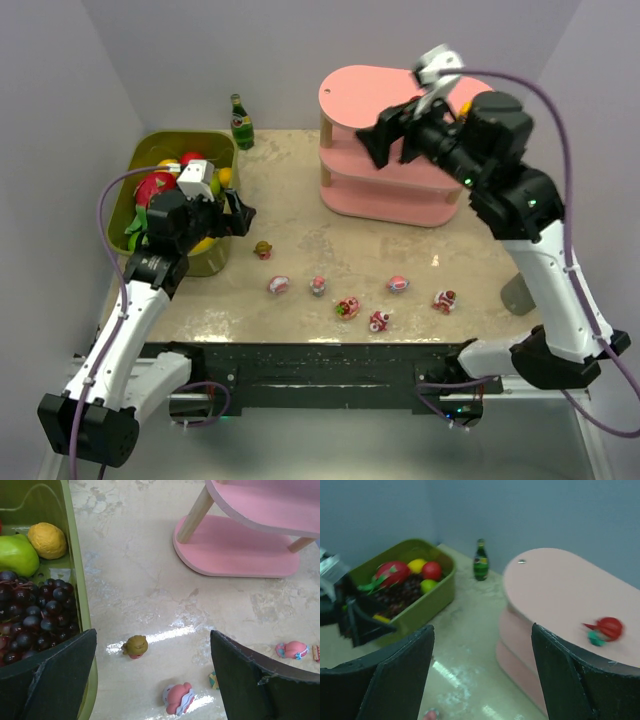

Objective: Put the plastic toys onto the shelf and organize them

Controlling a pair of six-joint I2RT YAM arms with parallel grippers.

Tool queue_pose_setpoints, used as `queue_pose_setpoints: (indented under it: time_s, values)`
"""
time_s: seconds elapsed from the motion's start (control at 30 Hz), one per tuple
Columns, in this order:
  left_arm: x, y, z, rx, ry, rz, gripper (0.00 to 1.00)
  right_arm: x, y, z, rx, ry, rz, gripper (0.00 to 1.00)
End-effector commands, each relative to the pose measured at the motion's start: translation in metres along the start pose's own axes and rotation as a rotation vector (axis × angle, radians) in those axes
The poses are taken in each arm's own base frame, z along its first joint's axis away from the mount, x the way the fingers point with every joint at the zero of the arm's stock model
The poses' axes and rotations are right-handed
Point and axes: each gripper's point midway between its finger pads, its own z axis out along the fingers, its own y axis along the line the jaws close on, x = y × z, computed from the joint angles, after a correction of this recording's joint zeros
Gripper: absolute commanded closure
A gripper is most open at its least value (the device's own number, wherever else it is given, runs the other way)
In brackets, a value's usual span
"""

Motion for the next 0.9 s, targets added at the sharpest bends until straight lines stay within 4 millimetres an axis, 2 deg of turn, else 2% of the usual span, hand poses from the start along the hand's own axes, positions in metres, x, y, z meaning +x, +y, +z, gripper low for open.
queue_pose_setpoints:
  time_s: [0.0, 0.13, 0.2, 0.23, 0.3, 0.33, 0.4, 0.43, 0.5, 0.53, 0.57, 0.6, 0.63, 0.7, 0.73, 0.77, 0.8, 0.87]
  values:
    - [-0.019, 0.001, -0.006, -0.017, -0.072, 0.007, 0.0, 0.064, 0.077, 0.029, -0.26, 0.138, -0.114, 0.18]
    - [-0.02, 0.009, -0.008, -0.064, -0.078, -0.009, 0.0, 0.111, 0.113, 0.045, -0.395, 0.195, -0.117, 0.17]
    - [-0.022, 0.015, -0.01, -0.101, -0.092, -0.018, 0.0, 0.146, 0.143, 0.048, -0.508, 0.243, -0.165, 0.16]
    - [-0.024, 0.016, -0.012, -0.112, -0.098, -0.021, 0.0, 0.173, 0.153, 0.055, -0.541, 0.272, -0.188, 0.16]
    - [-0.026, 0.021, -0.015, -0.145, -0.114, -0.024, 0.01, 0.201, 0.179, 0.056, -0.636, 0.293, -0.202, 0.15]
    - [-0.028, 0.022, -0.017, -0.152, -0.126, -0.027, 0.0, 0.227, 0.187, 0.064, -0.661, 0.319, -0.206, 0.15]
    - [-0.032, 0.028, -0.021, -0.19, -0.148, -0.031, 0.0, 0.248, 0.189, 0.076, -0.649, 0.34, -0.193, 0.14]
    - [-0.034, 0.029, -0.025, -0.199, -0.163, -0.033, 0.0, 0.27, 0.188, 0.093, -0.599, 0.379, -0.167, 0.14]
    - [-0.036, 0.034, -0.029, -0.23, -0.181, -0.035, 0.0, 0.287, 0.186, 0.109, -0.546, 0.419, -0.138, 0.14]
    - [-0.039, 0.035, -0.032, -0.236, -0.196, -0.036, 0.0, 0.285, 0.178, 0.126, -0.433, 0.408, -0.068, 0.14]
    - [-0.041, 0.037, -0.035, -0.249, -0.209, -0.037, 0.0, 0.303, 0.176, 0.138, -0.383, 0.445, -0.023, 0.14]
    - [-0.04, 0.038, -0.035, -0.255, -0.213, -0.037, 0.0, 0.307, 0.175, 0.143, -0.35, 0.456, 0.018, 0.14]
    - [-0.043, 0.038, -0.038, -0.255, -0.225, -0.035, 0.0, 0.306, 0.18, 0.149, -0.322, 0.448, 0.099, 0.14]
    - [-0.045, 0.039, -0.04, -0.263, -0.238, -0.033, 0.0, 0.318, 0.186, 0.154, -0.278, 0.446, 0.141, 0.12]
    - [-0.045, 0.039, -0.041, -0.266, -0.24, -0.03, 0.0, 0.32, 0.202, 0.152, -0.288, 0.439, 0.145, 0.11]
    - [-0.045, 0.039, -0.041, -0.266, -0.24, -0.028, 0.0, 0.323, 0.195, 0.157, -0.203, 0.425, 0.128, 0.09]
    - [-0.046, 0.039, -0.041, -0.266, -0.238, -0.027, 0.0, 0.332, 0.199, 0.159, -0.187, 0.435, 0.125, 0.09]
    - [-0.045, 0.038, -0.039, -0.259, -0.232, -0.023, 0.0, 0.335, 0.205, 0.164, -0.157, 0.428, 0.16, 0.09]
